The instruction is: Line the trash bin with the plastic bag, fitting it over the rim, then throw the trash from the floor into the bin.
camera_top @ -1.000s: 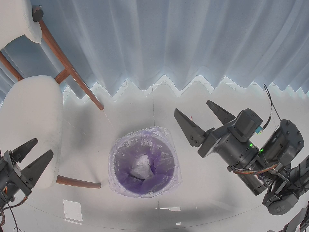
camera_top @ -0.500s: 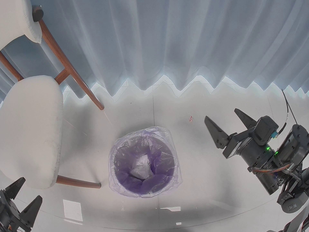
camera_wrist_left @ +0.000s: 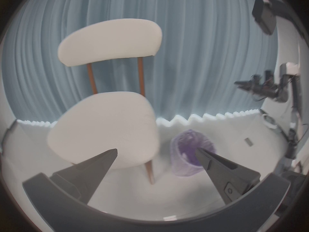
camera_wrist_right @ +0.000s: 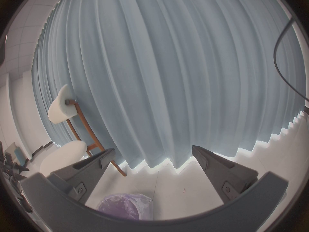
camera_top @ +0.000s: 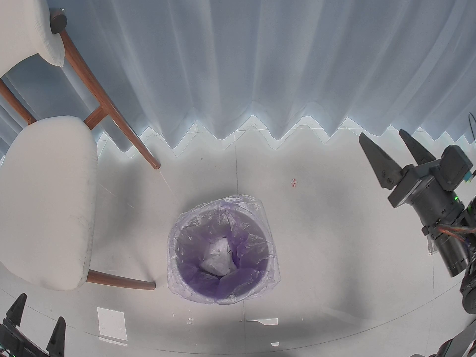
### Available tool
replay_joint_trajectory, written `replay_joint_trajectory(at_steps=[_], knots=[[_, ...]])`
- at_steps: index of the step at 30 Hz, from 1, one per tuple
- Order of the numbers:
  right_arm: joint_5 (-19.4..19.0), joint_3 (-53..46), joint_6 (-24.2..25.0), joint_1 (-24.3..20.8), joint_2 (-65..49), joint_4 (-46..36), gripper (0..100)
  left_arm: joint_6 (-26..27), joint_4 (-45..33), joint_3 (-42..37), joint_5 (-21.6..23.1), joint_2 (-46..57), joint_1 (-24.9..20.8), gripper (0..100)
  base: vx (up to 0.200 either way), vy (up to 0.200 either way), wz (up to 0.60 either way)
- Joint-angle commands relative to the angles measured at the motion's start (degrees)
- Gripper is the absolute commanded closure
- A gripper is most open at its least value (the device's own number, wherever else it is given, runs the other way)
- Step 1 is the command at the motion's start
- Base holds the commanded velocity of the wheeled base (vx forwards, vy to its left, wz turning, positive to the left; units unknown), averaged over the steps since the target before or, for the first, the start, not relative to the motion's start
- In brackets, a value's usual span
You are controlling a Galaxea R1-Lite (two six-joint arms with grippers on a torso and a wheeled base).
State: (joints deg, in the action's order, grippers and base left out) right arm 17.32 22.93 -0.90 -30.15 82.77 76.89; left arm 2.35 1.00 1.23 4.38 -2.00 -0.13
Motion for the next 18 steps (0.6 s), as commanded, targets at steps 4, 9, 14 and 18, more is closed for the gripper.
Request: replay_joint_trajectory(at_steps=[4, 9, 14, 18], knots=[[-0.8, 0.2, -0.2, 0.3, -16.4, -10.8, 0, 2.4, -0.7, -1.2, -10.3, 2.0, 0.3, 0, 0.000, 0.000, 0.00], [-1.9, -2.1, -0.2, 0.3, -24.1, -23.5, 0, 1.4, -1.4, -1.2, -0.9, 2.0, 0.2, 0, 0.000, 0.000, 0.00], [-1.4, -5.4, -0.3, 0.4, -27.2, -32.1, 0, 1.0, -1.8, -1.2, 1.9, 2.0, 0.1, 0, 0.000, 0.000, 0.00], [1.2, -9.0, -2.5, 1.8, -27.6, -34.2, 0, 0.5, -3.1, -1.2, 1.0, 2.0, 0.1, 0, 0.000, 0.000, 0.00]])
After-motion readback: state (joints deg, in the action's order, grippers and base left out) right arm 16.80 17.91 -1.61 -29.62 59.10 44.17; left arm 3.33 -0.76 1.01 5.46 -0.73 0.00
